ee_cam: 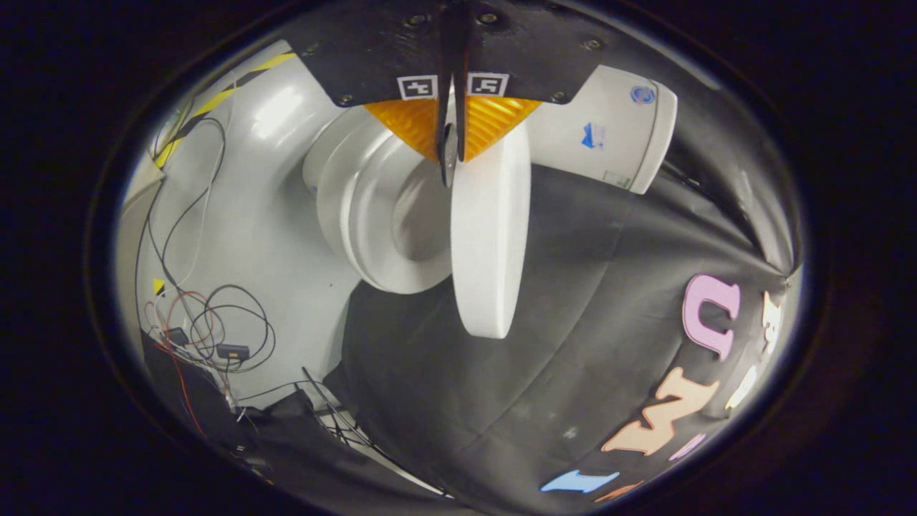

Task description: Open the toilet lid.

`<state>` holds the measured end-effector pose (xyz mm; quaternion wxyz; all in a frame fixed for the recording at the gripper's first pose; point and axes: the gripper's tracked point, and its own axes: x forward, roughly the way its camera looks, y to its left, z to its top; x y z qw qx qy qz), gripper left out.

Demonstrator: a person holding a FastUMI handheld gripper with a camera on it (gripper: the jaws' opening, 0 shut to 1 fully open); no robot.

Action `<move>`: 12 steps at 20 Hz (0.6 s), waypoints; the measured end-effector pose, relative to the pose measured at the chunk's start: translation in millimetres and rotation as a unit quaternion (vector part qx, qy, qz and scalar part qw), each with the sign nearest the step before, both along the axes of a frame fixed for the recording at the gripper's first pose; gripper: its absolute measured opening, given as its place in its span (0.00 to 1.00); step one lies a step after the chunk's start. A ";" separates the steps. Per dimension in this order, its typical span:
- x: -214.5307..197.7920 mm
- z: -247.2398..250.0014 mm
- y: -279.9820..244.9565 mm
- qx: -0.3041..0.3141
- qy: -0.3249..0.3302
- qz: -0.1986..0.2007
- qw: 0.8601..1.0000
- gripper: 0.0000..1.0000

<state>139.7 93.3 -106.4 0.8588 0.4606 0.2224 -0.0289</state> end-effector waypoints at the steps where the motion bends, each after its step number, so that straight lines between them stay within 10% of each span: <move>1: -1.4 8.1 2.8 -0.012 -0.007 0.006 1.000 0.01; 12: -2.9 46.7 25.1 -0.105 -0.064 0.042 0.992 0.01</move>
